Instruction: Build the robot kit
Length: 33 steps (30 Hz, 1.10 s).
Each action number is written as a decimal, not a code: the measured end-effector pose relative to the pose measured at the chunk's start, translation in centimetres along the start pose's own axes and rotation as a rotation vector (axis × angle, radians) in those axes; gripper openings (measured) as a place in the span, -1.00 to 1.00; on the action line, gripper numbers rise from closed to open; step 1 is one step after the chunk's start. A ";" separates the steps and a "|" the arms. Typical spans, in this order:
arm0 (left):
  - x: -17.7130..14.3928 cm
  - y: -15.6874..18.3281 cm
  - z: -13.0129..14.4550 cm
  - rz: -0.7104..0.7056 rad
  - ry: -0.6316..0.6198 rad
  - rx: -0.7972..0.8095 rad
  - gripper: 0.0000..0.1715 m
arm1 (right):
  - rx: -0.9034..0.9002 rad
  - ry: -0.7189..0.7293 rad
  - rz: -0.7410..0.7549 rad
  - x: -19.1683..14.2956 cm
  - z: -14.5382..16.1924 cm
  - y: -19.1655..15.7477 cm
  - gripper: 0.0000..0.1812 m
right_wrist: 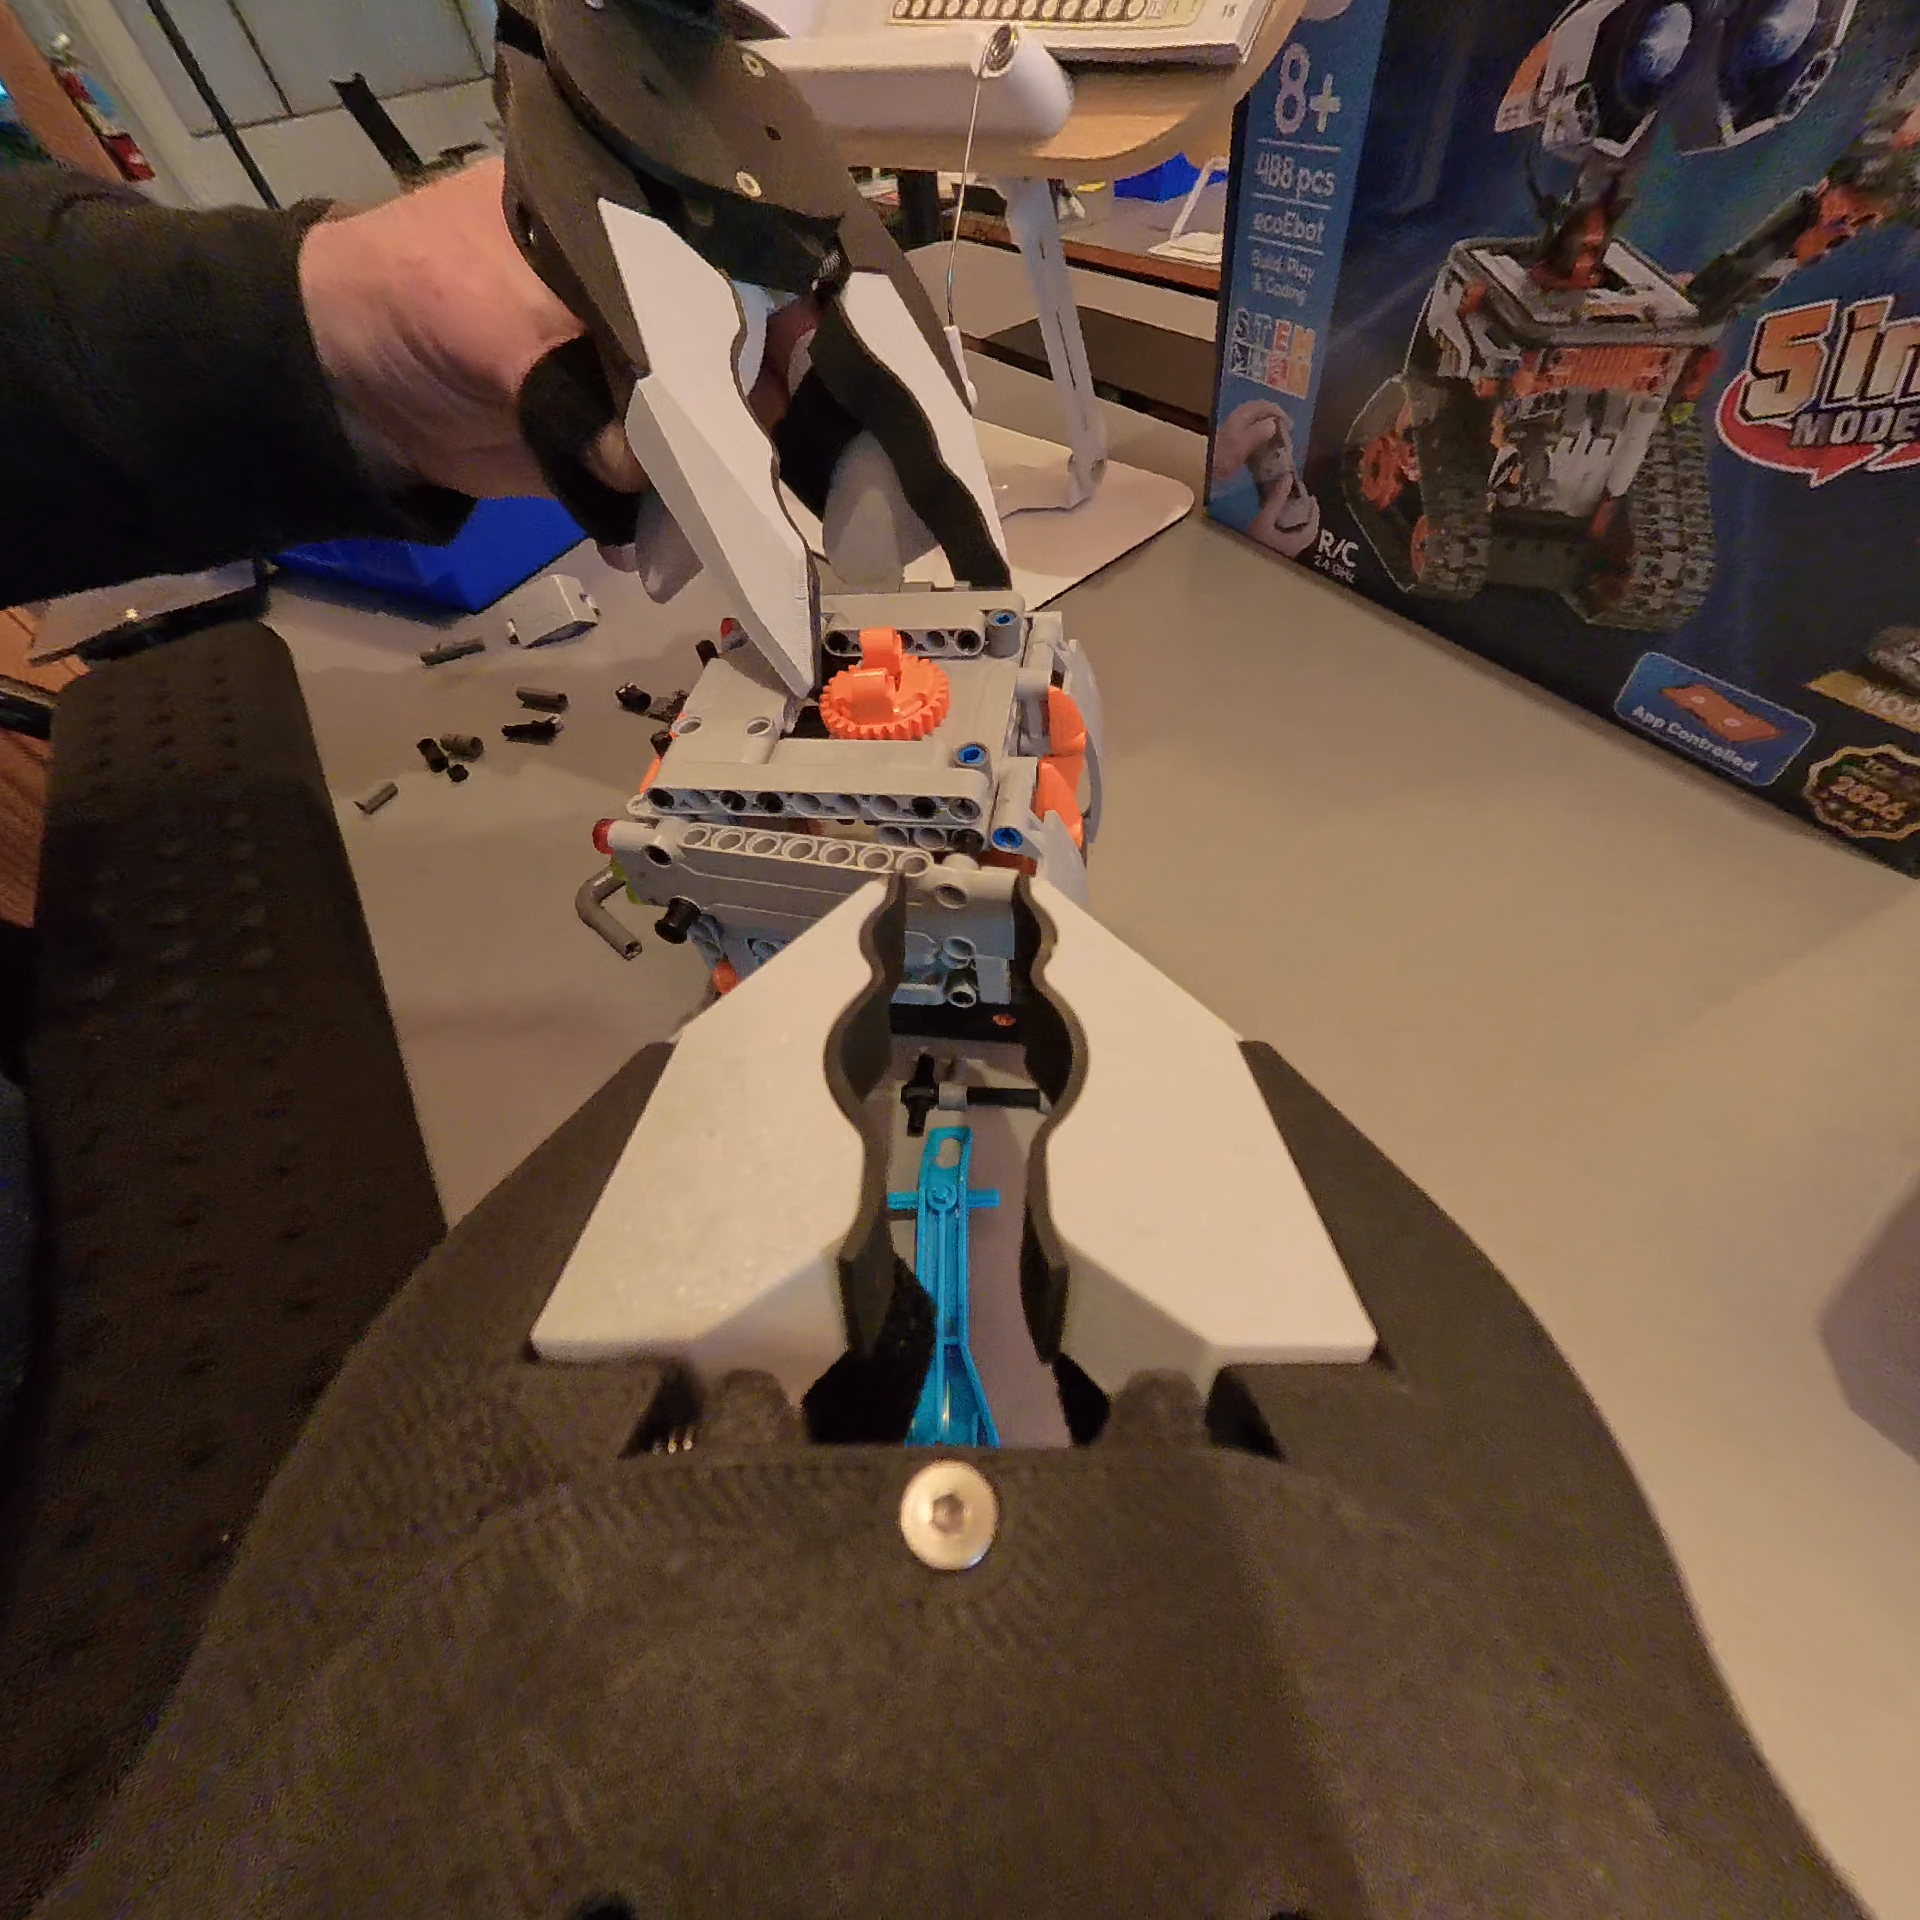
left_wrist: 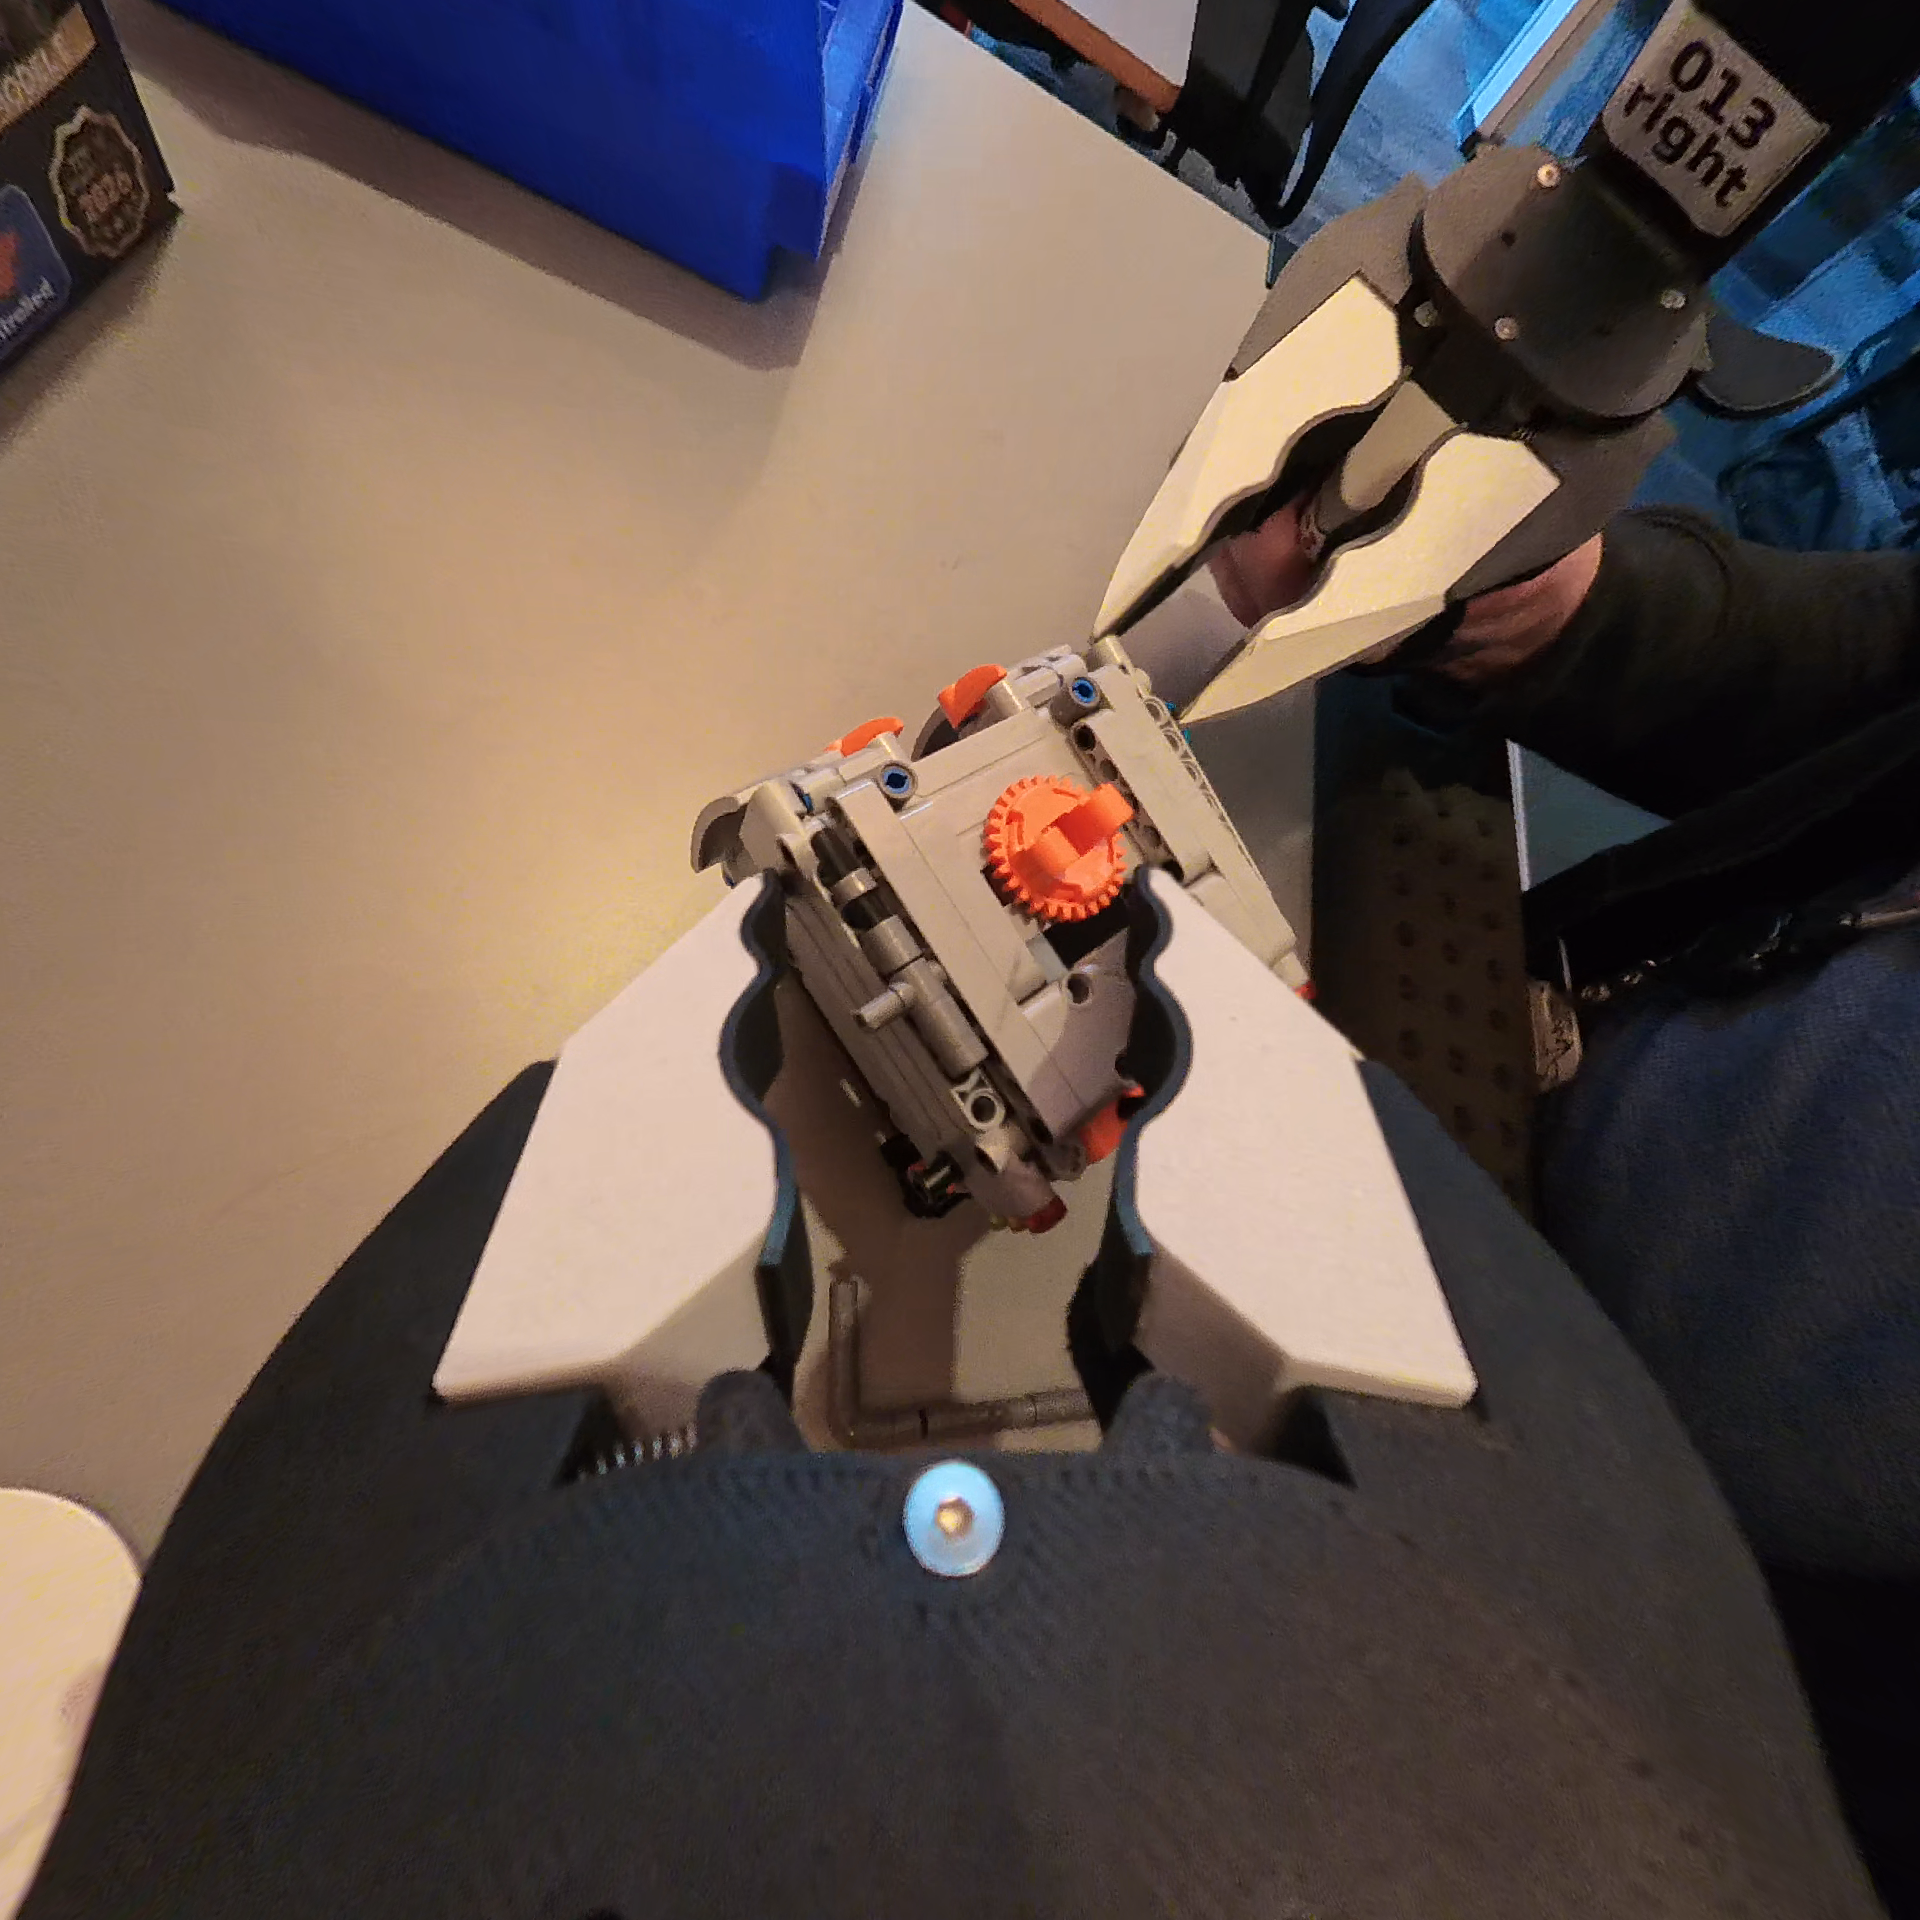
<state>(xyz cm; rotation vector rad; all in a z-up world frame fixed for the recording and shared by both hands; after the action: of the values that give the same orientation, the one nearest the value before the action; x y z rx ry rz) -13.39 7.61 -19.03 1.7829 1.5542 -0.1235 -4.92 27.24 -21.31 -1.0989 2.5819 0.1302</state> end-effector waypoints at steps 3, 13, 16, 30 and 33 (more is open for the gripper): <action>0.4 -0.1 0.0 -0.014 0.005 0.000 -0.24 | -0.022 0.000 -0.019 0.0 0.0 0.3 -0.86; 1.2 -0.3 0.4 -0.042 0.121 -0.015 -0.25 | -0.067 0.009 -0.090 0.3 0.0 -0.3 -0.93; 1.2 -0.2 0.7 -0.051 0.170 -0.029 -0.25 | -0.071 0.011 -0.068 0.3 0.0 -0.4 -0.93; 1.3 -0.1 1.3 -0.050 0.271 -0.061 -0.19 | -0.096 -0.033 -0.037 0.5 -0.3 -0.7 -0.94; 1.4 0.0 1.3 -0.055 0.272 -0.057 -0.19 | -0.144 -0.034 -0.049 0.5 -0.3 -0.6 -0.94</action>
<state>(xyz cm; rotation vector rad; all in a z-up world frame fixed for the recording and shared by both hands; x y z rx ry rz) -12.48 8.01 -20.71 1.7688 1.7783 0.1415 -4.86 26.41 -21.12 -1.1983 2.5460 0.3254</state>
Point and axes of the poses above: each gripper's, where its closed fingertips meet, x out along the fingers, z out of its underside, y = z × x across the jaws, the point moved 9 cm from there along -x, back along the fingers, and after that the axes turned 10 degrees about z, right-handed, at the moved point
